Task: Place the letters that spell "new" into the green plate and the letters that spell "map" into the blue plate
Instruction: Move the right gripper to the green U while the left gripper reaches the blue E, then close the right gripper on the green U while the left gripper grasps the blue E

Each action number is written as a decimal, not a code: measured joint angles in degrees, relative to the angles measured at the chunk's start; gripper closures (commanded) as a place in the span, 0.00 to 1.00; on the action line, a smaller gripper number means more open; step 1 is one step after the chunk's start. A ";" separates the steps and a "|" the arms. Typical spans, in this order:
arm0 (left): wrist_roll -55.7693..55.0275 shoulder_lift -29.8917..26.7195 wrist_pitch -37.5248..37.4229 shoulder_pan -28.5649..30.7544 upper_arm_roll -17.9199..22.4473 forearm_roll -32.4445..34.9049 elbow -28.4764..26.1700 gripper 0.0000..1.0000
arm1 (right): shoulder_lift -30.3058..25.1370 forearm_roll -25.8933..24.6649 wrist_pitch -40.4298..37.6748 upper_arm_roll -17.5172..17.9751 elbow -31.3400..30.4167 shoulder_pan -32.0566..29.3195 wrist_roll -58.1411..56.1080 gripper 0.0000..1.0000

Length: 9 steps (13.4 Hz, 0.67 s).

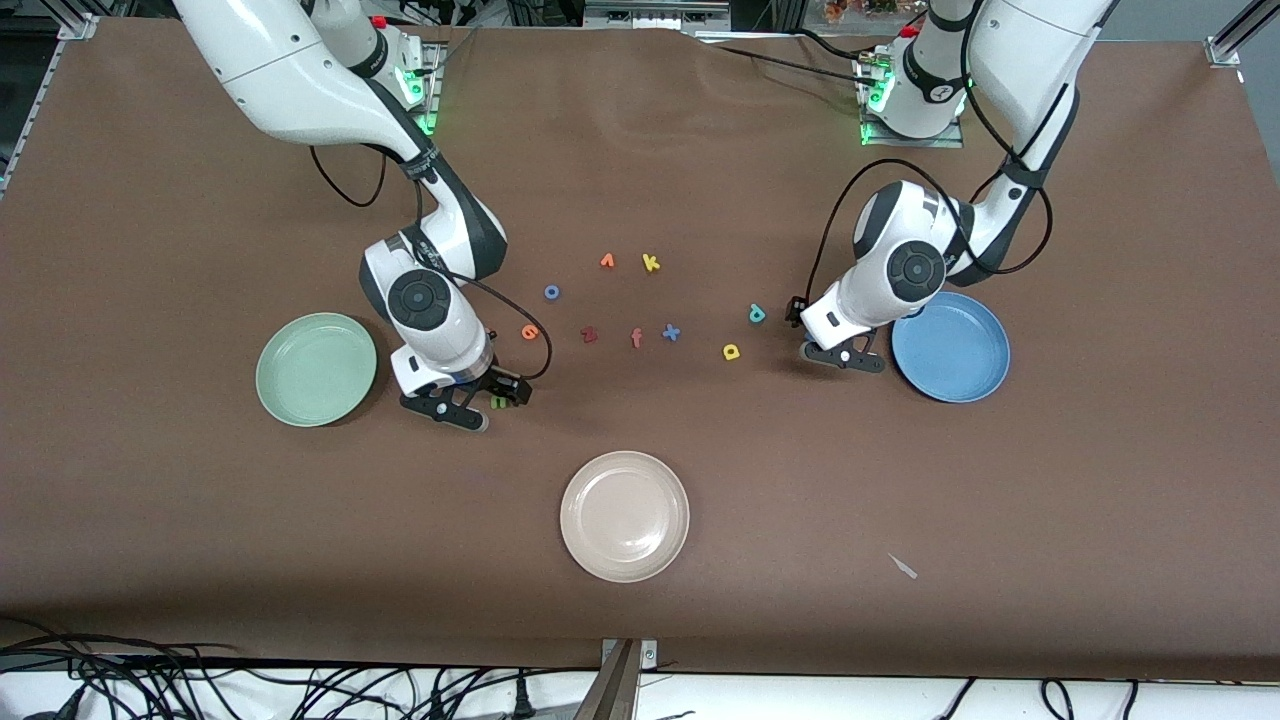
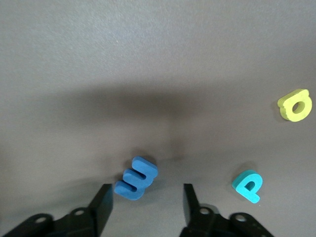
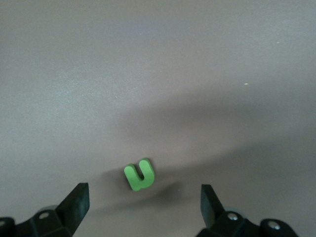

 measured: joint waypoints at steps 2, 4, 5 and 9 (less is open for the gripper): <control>0.00 0.79 1.25 -0.04 0.00 1.27 0.00 0.37 | 0.48 -0.12 0.24 -0.01 0.26 0.00 -0.69 0.01; 0.00 1.13 2.09 -0.04 0.08 2.00 0.00 0.41 | 1.23 -0.13 0.53 -0.02 0.80 0.00 -1.63 0.02; 0.00 1.38 2.53 -0.05 0.08 2.02 0.00 0.41 | 1.64 -0.13 0.54 -0.02 1.23 0.00 -1.96 0.06; 0.00 1.55 2.83 -0.05 0.18 2.15 0.02 0.43 | 2.85 -0.13 0.57 -0.03 2.03 0.00 -3.86 0.20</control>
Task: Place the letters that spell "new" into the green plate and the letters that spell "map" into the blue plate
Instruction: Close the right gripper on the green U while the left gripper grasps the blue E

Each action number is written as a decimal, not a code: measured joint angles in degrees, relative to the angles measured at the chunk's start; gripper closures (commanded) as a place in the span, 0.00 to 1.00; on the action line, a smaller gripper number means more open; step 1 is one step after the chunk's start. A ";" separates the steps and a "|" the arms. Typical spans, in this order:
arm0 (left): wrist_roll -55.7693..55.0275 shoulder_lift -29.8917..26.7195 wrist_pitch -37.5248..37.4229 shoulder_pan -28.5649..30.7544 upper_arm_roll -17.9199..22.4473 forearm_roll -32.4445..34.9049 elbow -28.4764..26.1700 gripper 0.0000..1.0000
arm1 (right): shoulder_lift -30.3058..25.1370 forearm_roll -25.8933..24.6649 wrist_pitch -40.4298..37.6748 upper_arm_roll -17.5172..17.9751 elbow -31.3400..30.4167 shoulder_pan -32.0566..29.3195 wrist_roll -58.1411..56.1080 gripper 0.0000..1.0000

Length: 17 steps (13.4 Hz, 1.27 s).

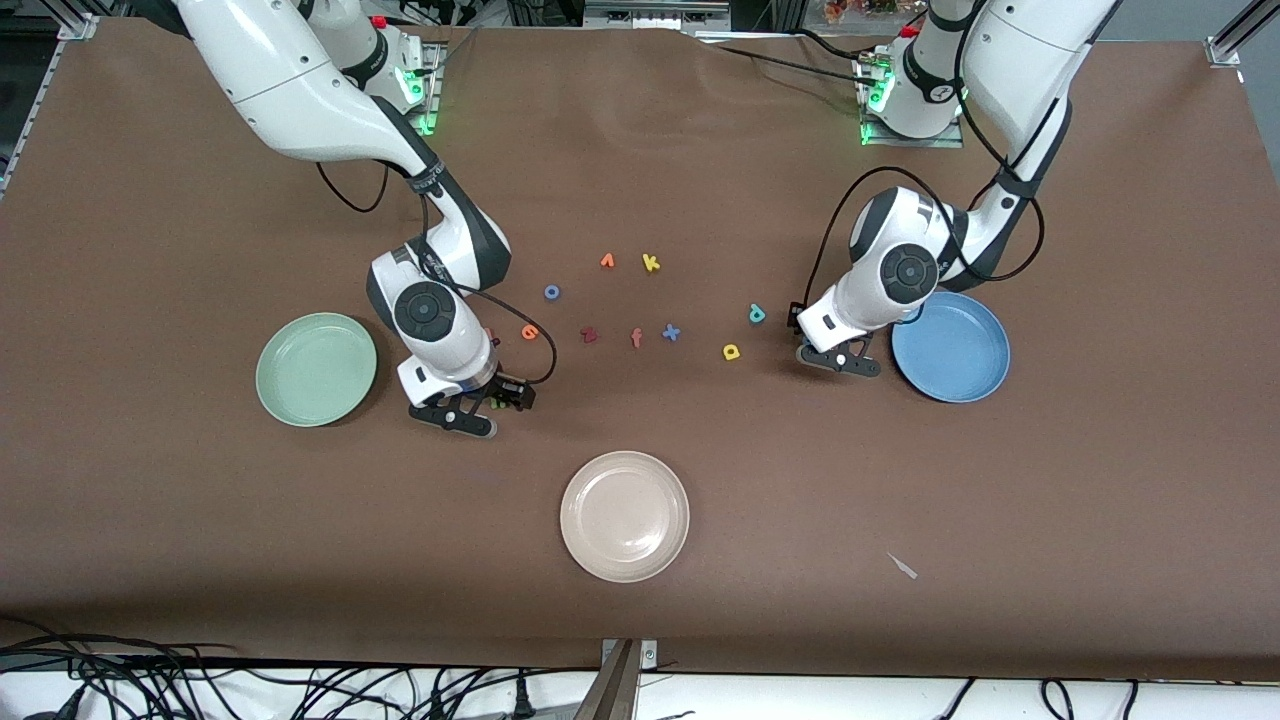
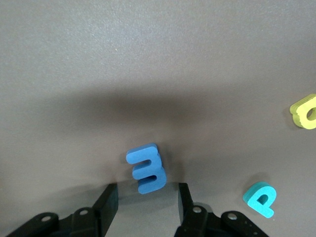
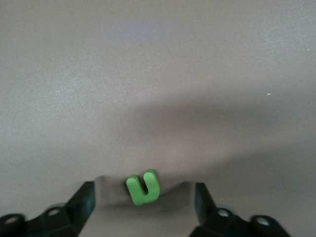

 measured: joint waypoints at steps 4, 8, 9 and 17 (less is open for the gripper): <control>-0.14 0.05 0.49 -0.05 0.00 0.00 0.62 0.47 | 0.51 0.00 0.04 0.00 0.87 0.01 -0.92 0.36; -1.04 0.30 0.53 -0.31 0.01 0.00 0.73 0.64 | 0.58 0.00 0.04 0.00 0.91 0.01 -0.96 0.49; -1.14 0.30 0.54 -0.31 0.03 0.00 0.75 0.72 | 0.60 0.00 0.04 0.00 0.91 0.02 -0.96 0.53; -2.61 0.13 0.65 -0.28 0.11 0.00 1.92 1.00 | 0.58 0.00 -0.20 -0.08 0.94 0.00 -0.96 0.70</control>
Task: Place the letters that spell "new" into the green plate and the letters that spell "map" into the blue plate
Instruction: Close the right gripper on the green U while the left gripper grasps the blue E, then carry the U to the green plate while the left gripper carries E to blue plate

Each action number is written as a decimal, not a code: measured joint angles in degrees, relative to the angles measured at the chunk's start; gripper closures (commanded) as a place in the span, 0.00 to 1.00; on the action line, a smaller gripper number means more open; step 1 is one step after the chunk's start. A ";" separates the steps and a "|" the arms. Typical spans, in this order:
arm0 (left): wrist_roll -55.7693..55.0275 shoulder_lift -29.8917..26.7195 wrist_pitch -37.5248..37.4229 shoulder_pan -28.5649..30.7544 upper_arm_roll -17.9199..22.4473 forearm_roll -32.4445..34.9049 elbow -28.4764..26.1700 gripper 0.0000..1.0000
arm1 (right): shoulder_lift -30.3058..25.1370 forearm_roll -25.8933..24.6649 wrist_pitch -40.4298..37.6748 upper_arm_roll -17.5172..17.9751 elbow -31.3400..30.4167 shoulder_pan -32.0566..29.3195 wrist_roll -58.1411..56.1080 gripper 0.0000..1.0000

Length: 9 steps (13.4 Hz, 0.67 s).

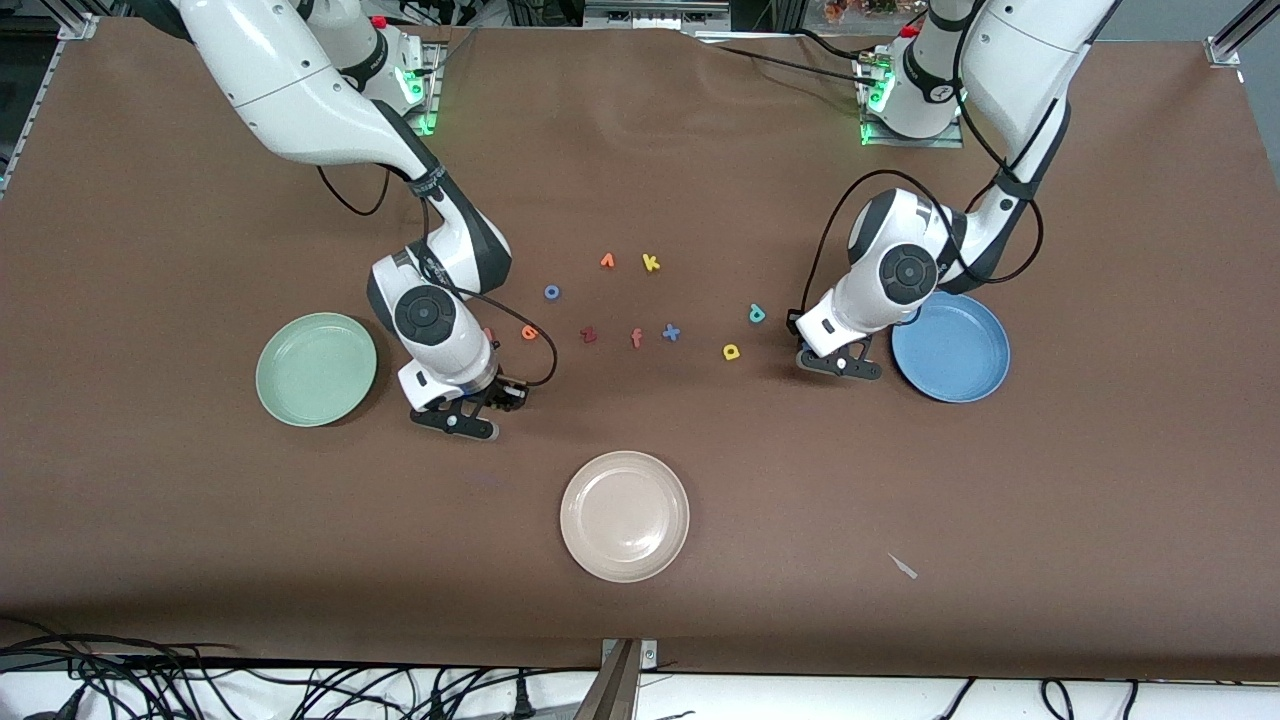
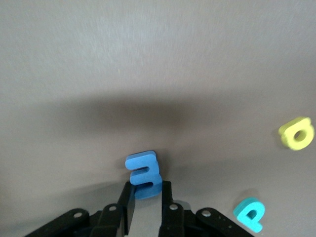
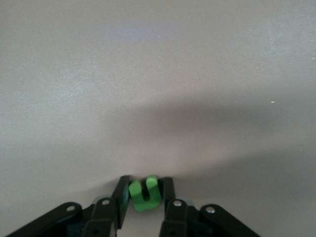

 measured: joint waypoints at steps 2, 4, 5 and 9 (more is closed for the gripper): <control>-0.20 -0.69 -0.96 0.19 0.09 0.00 2.33 1.00 | -0.01 0.00 -0.08 -0.03 0.00 0.00 0.00 0.73; -0.39 -1.78 -6.20 0.45 0.28 0.00 5.53 1.00 | -0.04 0.00 -0.17 -0.05 0.02 -0.01 0.00 0.76; -0.40 -2.23 -9.62 0.78 0.48 0.00 7.48 1.00 | -0.04 0.00 -0.19 -0.05 0.03 0.00 0.00 0.76; 2.75 -3.18 -22.05 5.30 0.91 0.11 14.97 1.00 | 0.05 0.00 -2.12 -0.03 0.90 -0.02 0.00 0.77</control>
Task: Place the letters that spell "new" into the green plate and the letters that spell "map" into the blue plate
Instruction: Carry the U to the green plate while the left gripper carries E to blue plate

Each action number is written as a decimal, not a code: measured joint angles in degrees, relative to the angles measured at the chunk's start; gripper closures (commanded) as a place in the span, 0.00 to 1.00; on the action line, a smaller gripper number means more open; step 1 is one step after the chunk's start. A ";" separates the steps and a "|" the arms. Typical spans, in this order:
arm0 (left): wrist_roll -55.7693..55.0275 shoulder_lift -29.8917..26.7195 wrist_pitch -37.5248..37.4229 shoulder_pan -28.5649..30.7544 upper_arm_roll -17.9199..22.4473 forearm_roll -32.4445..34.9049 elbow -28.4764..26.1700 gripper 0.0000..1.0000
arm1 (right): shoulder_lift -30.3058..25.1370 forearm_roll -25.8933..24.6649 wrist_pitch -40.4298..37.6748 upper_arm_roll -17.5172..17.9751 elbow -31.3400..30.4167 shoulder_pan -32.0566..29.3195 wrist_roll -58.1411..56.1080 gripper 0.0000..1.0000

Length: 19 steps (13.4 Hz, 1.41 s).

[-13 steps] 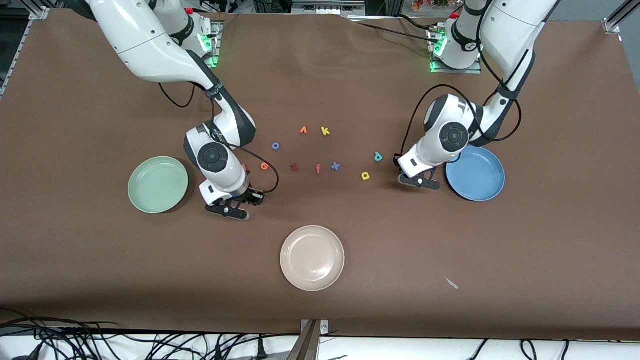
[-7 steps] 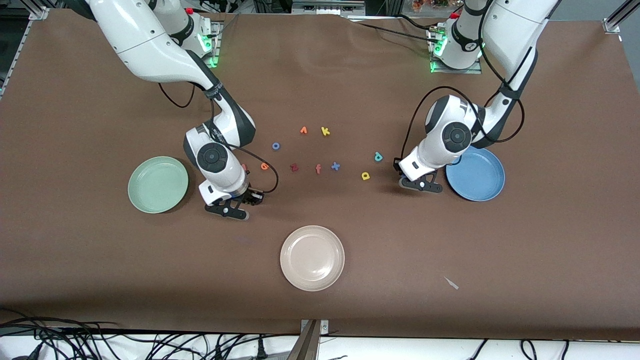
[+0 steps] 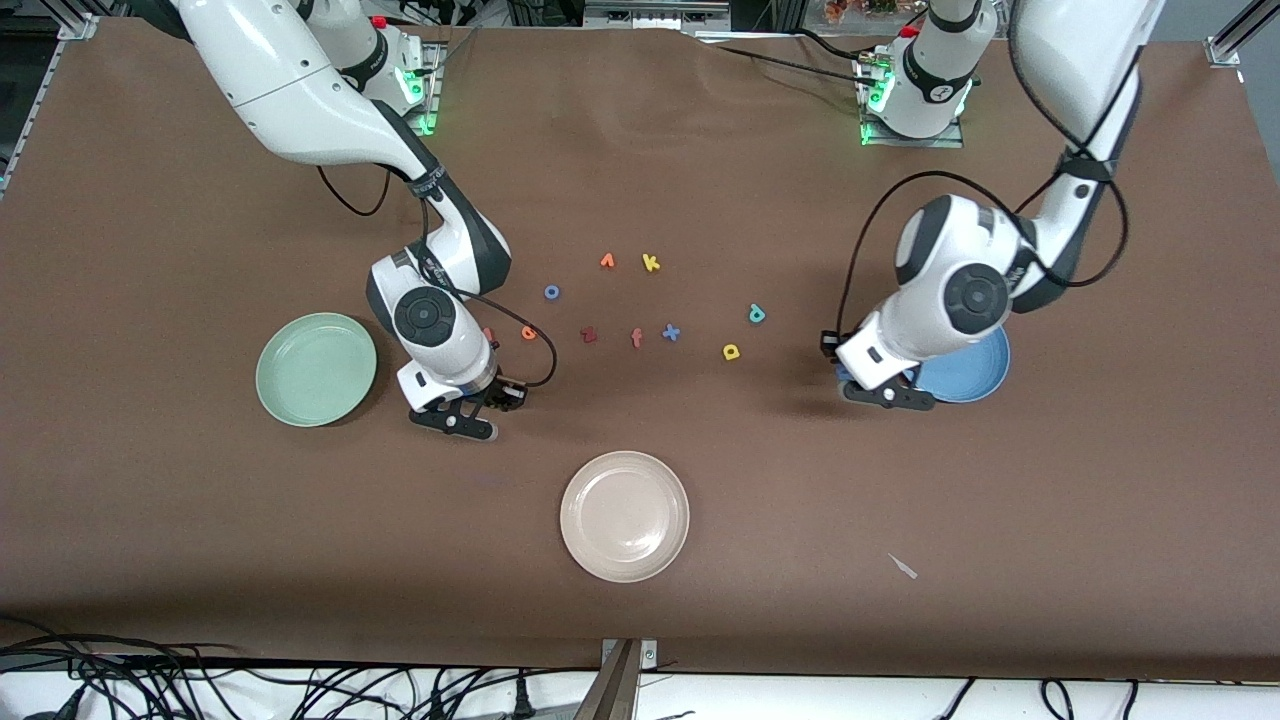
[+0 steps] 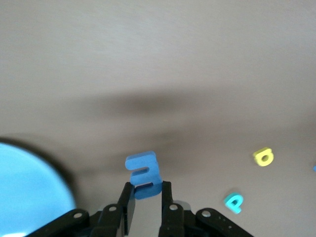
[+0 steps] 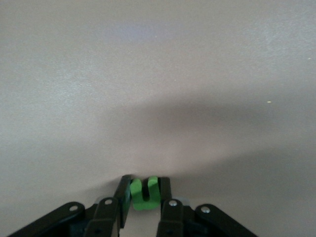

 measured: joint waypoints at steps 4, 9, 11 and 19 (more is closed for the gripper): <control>10.03 -0.70 -9.21 7.89 0.12 1.56 3.49 1.00 | -0.23 0.00 -5.93 -0.06 3.09 -0.28 -2.03 0.77; 17.65 0.21 -12.88 14.57 0.22 8.13 2.30 1.00 | -4.29 0.06 -11.05 -1.69 1.84 -1.12 -9.06 0.77; 19.34 1.93 -12.89 17.89 0.33 9.60 1.65 0.99 | -7.13 0.07 -11.08 -2.46 -1.63 -2.55 -12.67 0.77; 20.87 8.29 -9.99 20.89 0.02 9.66 1.47 0.01 | -19.40 0.18 -1.81 -3.11 -22.27 -14.17 -33.08 0.72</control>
